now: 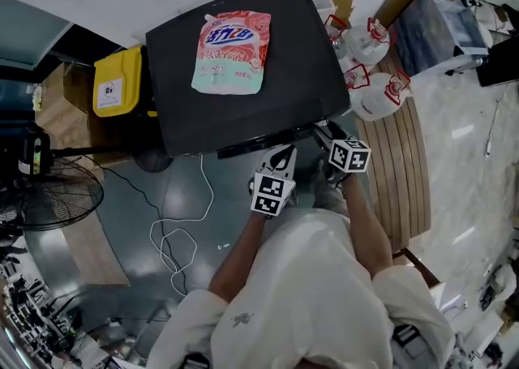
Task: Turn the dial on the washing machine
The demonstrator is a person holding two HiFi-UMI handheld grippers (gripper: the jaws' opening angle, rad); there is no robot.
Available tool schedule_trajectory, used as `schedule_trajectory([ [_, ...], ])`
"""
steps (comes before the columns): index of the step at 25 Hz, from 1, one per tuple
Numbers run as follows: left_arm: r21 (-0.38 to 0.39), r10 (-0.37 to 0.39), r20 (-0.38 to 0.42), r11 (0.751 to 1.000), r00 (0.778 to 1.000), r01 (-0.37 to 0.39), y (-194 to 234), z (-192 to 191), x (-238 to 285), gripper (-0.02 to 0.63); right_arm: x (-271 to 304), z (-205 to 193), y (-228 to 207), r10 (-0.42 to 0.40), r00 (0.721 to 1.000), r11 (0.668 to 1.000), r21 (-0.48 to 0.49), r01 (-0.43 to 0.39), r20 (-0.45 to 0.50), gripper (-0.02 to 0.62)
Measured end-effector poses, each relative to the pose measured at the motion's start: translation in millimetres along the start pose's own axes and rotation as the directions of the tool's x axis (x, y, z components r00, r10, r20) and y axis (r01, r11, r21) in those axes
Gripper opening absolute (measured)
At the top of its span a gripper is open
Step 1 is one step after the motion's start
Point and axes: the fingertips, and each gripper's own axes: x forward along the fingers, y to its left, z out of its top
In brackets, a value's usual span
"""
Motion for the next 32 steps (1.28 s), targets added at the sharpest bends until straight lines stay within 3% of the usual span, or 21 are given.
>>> schedule_trajectory([
  [15, -0.005, 0.012, 0.007, 1.000, 1.000, -0.012, -7, 9, 9, 0.014, 1, 0, -2, 0.126, 0.992, 0.980, 0.156, -0.126, 0.013, 0.273],
  [32, -0.012, 0.026, -0.003, 1.000, 1.000, -0.026, -7, 0, 20, 0.014, 3, 0, 5, 0.268, 0.961, 0.901, 0.339, -0.272, 0.059, 0.273],
])
